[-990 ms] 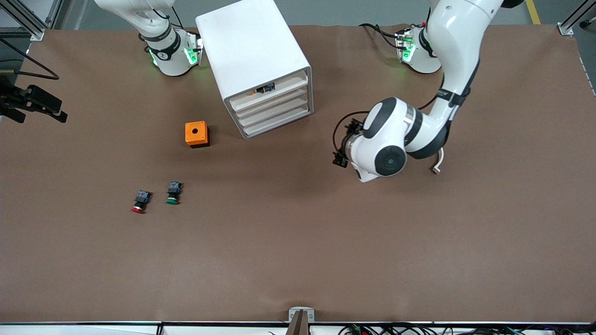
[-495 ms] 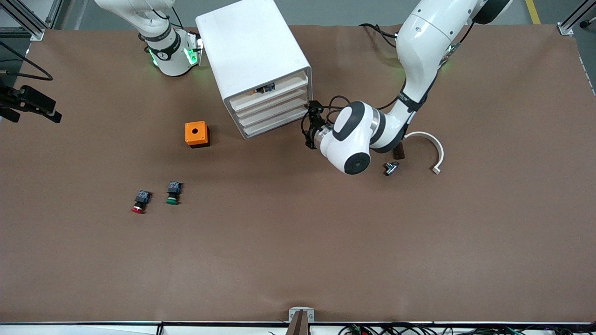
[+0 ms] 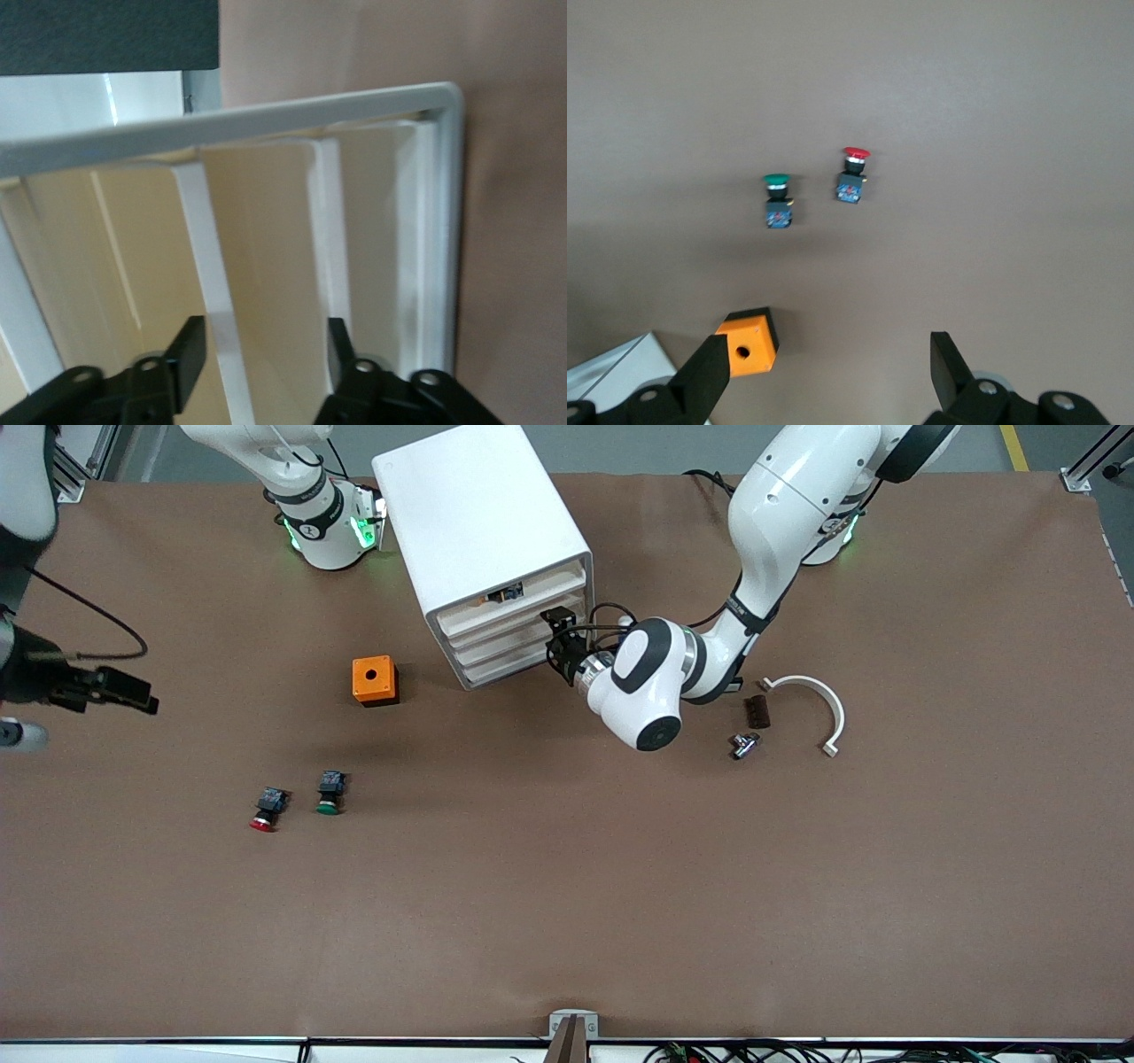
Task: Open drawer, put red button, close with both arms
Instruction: 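Pull the drawer out with the left gripper while the right gripper descends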
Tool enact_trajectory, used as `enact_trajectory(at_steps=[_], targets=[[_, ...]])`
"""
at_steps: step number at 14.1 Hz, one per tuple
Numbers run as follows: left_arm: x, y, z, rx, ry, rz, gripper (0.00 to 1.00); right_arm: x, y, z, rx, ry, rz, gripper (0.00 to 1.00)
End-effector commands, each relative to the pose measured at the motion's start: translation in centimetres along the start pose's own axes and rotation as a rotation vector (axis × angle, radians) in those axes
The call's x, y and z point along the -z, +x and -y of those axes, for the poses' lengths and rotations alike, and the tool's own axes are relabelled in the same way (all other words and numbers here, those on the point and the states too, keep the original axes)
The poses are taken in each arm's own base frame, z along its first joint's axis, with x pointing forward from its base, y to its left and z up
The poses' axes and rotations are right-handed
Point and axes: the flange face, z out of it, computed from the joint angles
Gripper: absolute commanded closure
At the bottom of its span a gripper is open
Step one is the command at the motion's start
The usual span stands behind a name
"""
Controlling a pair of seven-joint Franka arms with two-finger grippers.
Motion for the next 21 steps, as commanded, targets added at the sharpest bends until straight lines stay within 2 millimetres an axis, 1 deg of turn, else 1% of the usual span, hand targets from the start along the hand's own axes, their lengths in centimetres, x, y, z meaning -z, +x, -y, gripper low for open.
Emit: enact_trajectory(at_steps=[1,2,3,4,5,7,8,9,10,11,12,13,14,15,16,17,19,21], targets=[[-1.2,-0.7,0.4,0.033,0.031,-0.003,0.49,-5.2,2.9,-2.1,-0.036,0.031,0.044,0.00],[-1.3,-0.6,0.4,0.041,0.031,-0.005,0.55,-7.1,3.5,-2.4,-0.055,0.032,0.027,0.00],[-1.3,-0.6,0.4,0.039,0.030,-0.006,0.64,-9.1,3.7,-2.9,-0.103,0.033,0.000,0.00],[-1.2,-0.6,0.4,0.032,0.029,-0.006,0.79,-11.9,3.7,-3.6,-0.165,0.036,-0.018,0.00],[-1.2,-0.7,0.4,0.029,0.028,-0.004,0.98,-14.0,3.6,-3.6,-0.213,0.037,-0.036,0.00],[-0.5,-0.5,0.0,0.036,0.021,0.001,1.00,-18.3,3.3,-3.1,-0.304,0.036,-0.071,0.00],[0.5,-0.8,0.2,0.026,0.007,0.010,1.00,-21.1,3.4,-2.8,-0.313,0.033,-0.093,0.00],[1.9,-1.4,0.2,0.013,-0.008,0.028,1.00,-23.3,3.6,-2.7,-0.312,0.030,-0.115,0.00],[4.0,-1.2,-0.3,0.017,-0.018,0.059,1.00,-25.3,3.7,-2.0,-0.311,0.028,-0.126,0.00],[5.9,-0.6,-1.1,0.028,-0.030,0.083,1.00,-26.8,3.8,-0.9,-0.312,0.025,-0.130,0.00],[8.0,-0.6,-1.4,0.016,-0.046,0.107,1.00,-27.9,3.8,0.1,-0.326,0.024,-0.136,0.00],[9.2,-0.6,-1.5,0.007,-0.043,0.117,1.00,-28.8,3.9,1.1,-0.327,0.024,-0.143,0.00],[10.5,-0.5,-2.1,-0.009,-0.045,0.126,1.00,-29.7,4.0,1.7,-0.321,0.023,-0.154,0.00],[12.1,-0.5,-2.4,-0.026,-0.055,0.150,1.00,-30.5,4.2,1.7,-0.323,0.023,-0.163,0.00],[13.2,-0.3,-3.0,-0.040,-0.060,0.168,1.00,-31.3,4.2,1.6,-0.323,0.020,-0.164,0.00],[14.9,0.1,-3.2,-0.062,-0.072,0.192,1.00,-31.9,4.3,1.4,-0.320,0.013,-0.162,0.00],[17.0,0.8,-3.7,-0.095,-0.082,0.227,1.00,-33.2,4.4,0.8,-0.324,0.008,-0.167,0.00],[18.1,0.9,-3.7,-0.112,-0.091,0.243,1.00,-34.7,4.4,0.2,-0.333,0.006,-0.175,0.00]])
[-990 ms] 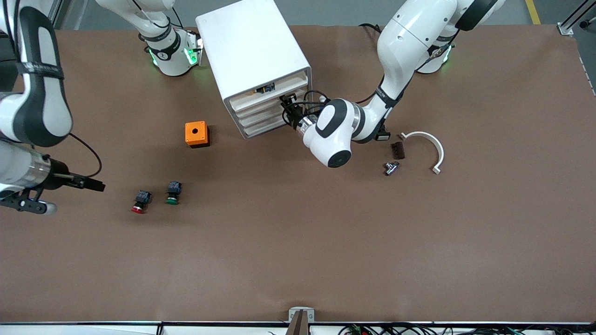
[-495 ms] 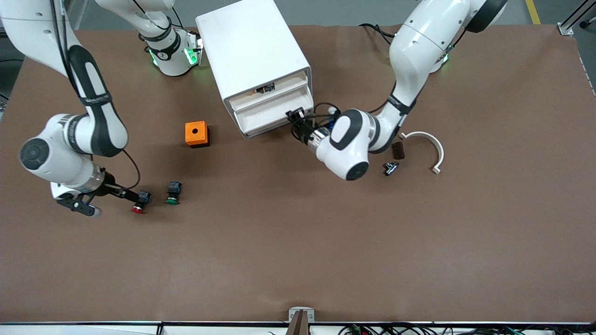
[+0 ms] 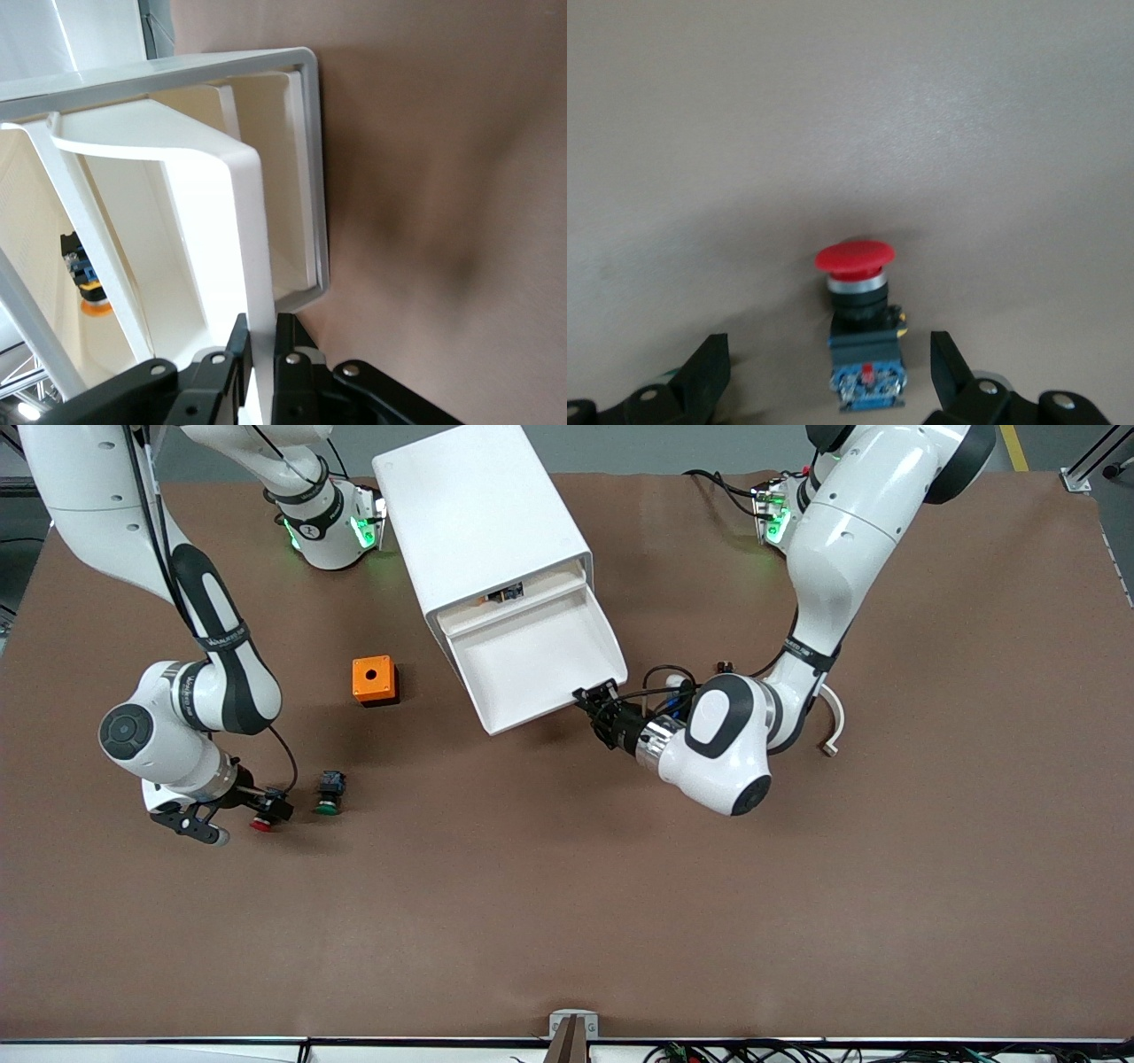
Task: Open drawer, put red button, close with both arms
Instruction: 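Grasp the red button with the right gripper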
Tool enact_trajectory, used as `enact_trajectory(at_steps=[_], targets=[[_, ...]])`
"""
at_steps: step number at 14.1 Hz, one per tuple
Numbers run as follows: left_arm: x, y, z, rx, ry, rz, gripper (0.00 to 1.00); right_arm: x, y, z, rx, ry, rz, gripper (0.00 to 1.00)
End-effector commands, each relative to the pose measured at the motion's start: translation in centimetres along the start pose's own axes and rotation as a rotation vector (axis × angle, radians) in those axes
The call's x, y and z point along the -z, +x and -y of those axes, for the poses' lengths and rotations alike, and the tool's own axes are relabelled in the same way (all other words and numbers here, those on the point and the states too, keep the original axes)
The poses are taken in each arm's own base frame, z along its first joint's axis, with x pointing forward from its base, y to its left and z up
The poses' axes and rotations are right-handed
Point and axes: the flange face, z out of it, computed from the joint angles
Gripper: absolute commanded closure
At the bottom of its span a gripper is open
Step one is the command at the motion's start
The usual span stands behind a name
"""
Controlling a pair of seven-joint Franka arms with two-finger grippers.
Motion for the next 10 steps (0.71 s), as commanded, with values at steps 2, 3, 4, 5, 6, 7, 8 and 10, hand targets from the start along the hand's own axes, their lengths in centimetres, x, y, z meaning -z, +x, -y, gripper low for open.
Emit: enact_trajectory(at_steps=[2,3,4,5,6,7,8,10], targets=[[2.7,-1.1,0.4,-0.077,0.008,0.050,0.93,-1.9,-0.5,-1.3,-0.022,-0.006,0.000,0.00],[2.8,-1.1,0.5,-0.076,0.008,0.050,0.60,-2.2,-0.7,-1.4,-0.018,-0.008,0.007,0.00],[3.0,-1.2,0.8,-0.082,0.003,0.047,0.33,-2.4,-1.0,-1.5,-0.016,-0.010,0.013,0.21],[3.4,-1.1,0.8,-0.081,-0.002,0.049,0.30,-2.6,-1.3,-1.4,-0.014,-0.010,0.015,0.54],[4.4,-0.9,0.6,-0.079,-0.007,0.062,0.24,-2.8,-1.6,-1.5,-0.014,-0.011,0.019,0.87],[4.9,-0.8,0.5,-0.081,-0.007,0.065,0.18,-3.0,-1.8,-1.5,-0.013,-0.014,0.027,1.00],[6.1,-0.7,0.3,-0.081,-0.018,0.077,0.11,-2.7,-1.9,-1.4,-0.017,-0.015,0.033,1.00],[7.9,-0.4,0.0,-0.097,-0.076,0.048,0.00,-2.0,-2.0,-1.0,-0.016,-0.019,0.059,1.00]])
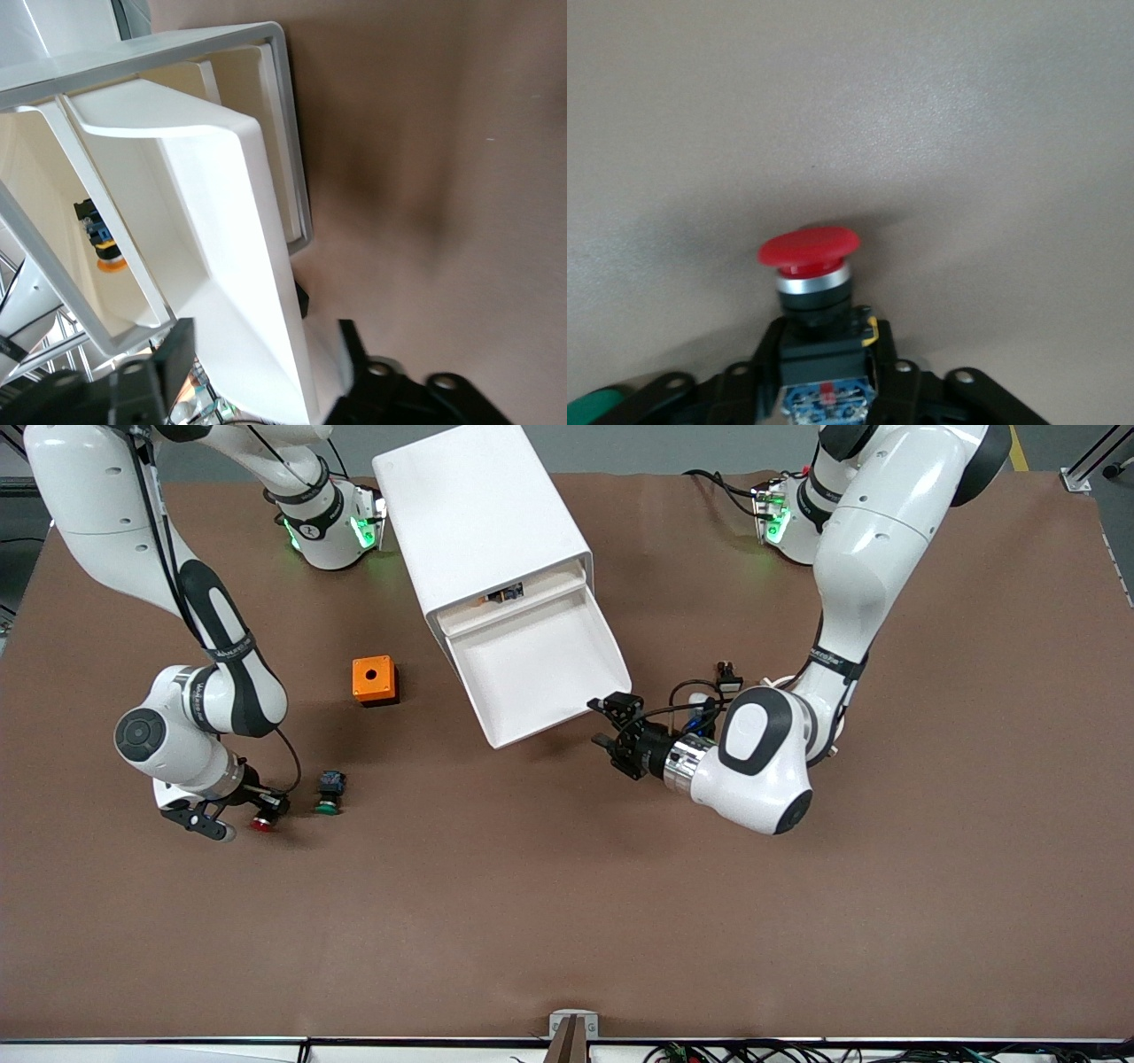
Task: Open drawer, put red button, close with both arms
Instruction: 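Carry the red button over the open drawer with the right gripper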
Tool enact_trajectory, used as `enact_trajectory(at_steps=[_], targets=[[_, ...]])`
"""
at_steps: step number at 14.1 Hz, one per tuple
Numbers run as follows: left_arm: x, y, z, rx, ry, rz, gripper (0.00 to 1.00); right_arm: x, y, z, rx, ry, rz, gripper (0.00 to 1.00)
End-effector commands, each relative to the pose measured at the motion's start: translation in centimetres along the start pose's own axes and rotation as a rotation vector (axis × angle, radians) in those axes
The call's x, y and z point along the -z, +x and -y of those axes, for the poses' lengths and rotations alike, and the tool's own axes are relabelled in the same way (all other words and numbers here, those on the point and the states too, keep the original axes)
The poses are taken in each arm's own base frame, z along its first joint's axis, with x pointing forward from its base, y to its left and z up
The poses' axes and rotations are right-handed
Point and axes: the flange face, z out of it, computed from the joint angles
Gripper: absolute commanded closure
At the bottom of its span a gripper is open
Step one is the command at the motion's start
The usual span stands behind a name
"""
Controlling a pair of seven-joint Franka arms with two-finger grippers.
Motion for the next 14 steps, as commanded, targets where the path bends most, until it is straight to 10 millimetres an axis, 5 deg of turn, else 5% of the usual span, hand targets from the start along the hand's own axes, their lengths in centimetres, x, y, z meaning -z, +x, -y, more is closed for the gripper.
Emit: enact_trajectory(at_steps=[1,4,6,9,12,14], targets=[[3.2,0.0,-0.1,-0.061,-0.083,-0.058,0.00,2.5,-0.8,0.5,-0.002,-0.002,0.036,1.00],[6.4,0.9,-0.6,-0.164,-0.177,-0.131,0.00,9.3,-1.6,3.6,-0.076,-0.006,0.097,1.00],[9.9,2.7,-1.8,-0.199,-0.214,-0.140,0.00,14.9,-3.7,7.4,-0.181,-0.013,0.116,1.00],[15.7,2.8,-0.5,-0.344,-0.346,-0.223,0.00,20.9,-9.7,15.3,-0.345,0.037,0.141,1.00],[19.6,3.0,1.7,-0.457,-0.444,-0.325,0.00,24.0,-17.3,25.5,-0.489,0.061,0.132,1.00],[20.9,2.8,4.4,-0.565,-0.459,-0.438,0.00,25.7,-20.9,30.4,-0.569,0.088,0.125,1.00]])
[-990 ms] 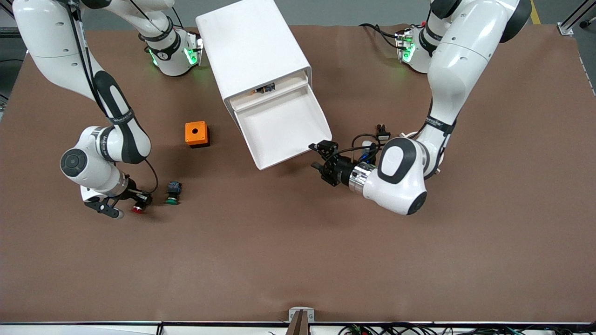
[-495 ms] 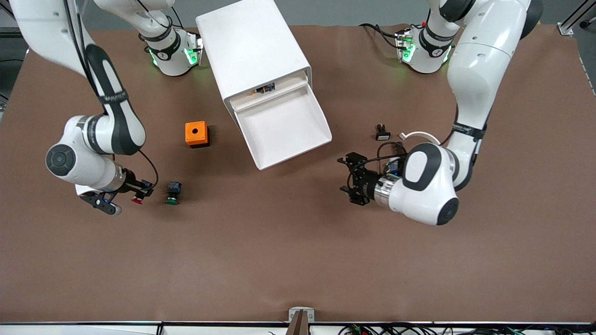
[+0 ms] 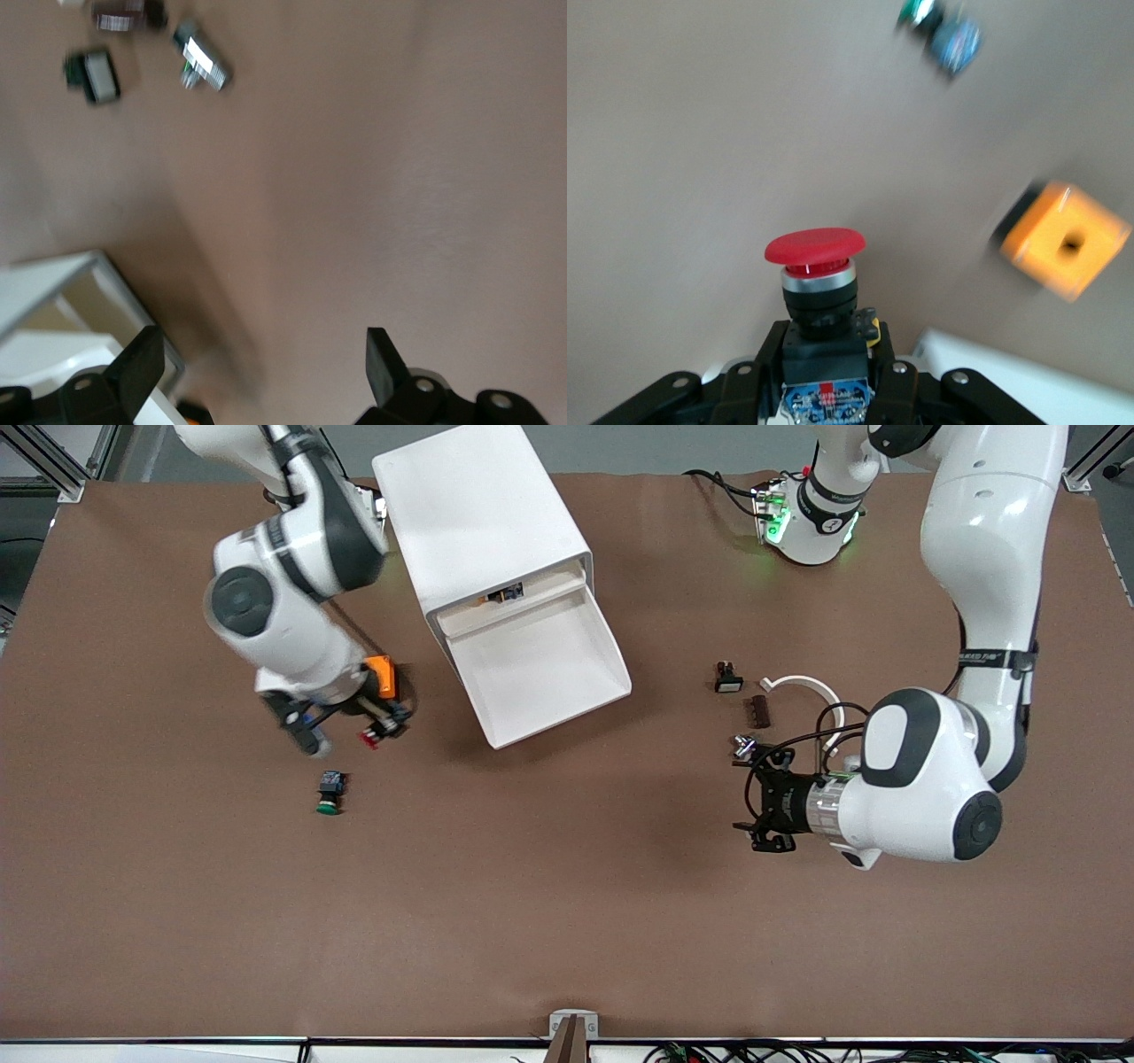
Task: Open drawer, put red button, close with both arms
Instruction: 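Carry the red button over the open drawer with the right gripper, then lower the red button into the drawer and open the right gripper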
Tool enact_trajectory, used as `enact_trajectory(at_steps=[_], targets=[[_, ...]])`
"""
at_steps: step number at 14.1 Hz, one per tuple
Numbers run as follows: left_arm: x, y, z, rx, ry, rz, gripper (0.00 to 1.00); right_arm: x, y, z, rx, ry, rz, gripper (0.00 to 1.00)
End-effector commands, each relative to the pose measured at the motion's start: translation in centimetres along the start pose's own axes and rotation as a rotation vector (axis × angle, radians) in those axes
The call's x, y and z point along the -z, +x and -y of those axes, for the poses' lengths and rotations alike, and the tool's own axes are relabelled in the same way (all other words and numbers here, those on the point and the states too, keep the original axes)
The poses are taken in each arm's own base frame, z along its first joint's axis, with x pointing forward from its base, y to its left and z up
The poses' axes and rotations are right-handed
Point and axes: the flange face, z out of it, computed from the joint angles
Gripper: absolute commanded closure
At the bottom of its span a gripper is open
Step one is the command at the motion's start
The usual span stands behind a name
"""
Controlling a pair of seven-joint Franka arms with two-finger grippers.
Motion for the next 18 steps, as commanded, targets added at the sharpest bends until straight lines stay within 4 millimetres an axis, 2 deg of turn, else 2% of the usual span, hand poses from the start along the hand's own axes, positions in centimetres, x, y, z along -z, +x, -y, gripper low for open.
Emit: enact_trajectory(at_steps=[1,3,6,9,11,13,14,15,18], targets=[[2.8,-1.4,2.6,-0.169,-0.004,-0.107,0.00,0.4,-5.6,2.9,-0.106,0.028,0.008,1.00],[5.3,-2.3,3.8,-0.280,-0.038,-0.119,0.00,-1.5,-9.9,4.3,-0.166,0.030,0.011,1.00],[7.0,-3.1,5.0,-0.482,-0.053,-0.187,0.00,-4.7,-14.6,5.6,-0.230,0.047,0.010,1.00],[6.2,-4.0,5.2,-0.668,-0.023,-0.275,0.00,-7.6,-18.4,7.4,-0.266,0.032,0.004,1.00],[4.7,-6.1,5.8,-0.837,0.020,-0.360,0.00,-8.6,-19.4,8.5,-0.283,0.031,0.001,1.00],[2.7,-7.1,5.7,-0.912,0.040,-0.375,0.00,-9.0,-19.5,8.9,-0.280,0.029,-0.004,1.00],[1.1,-7.9,5.6,-0.970,0.051,-0.374,0.00,-9.1,-19.2,8.9,-0.278,0.029,-0.008,0.10],[-0.8,-8.9,5.7,-1.027,0.054,-0.372,0.00,-9.2,-19.4,8.9,-0.274,0.027,-0.010,0.00],[-6.0,-11.6,6.6,-1.102,0.040,-0.380,0.00,-7.6,-18.4,9.3,-0.226,-0.002,-0.023,0.00]])
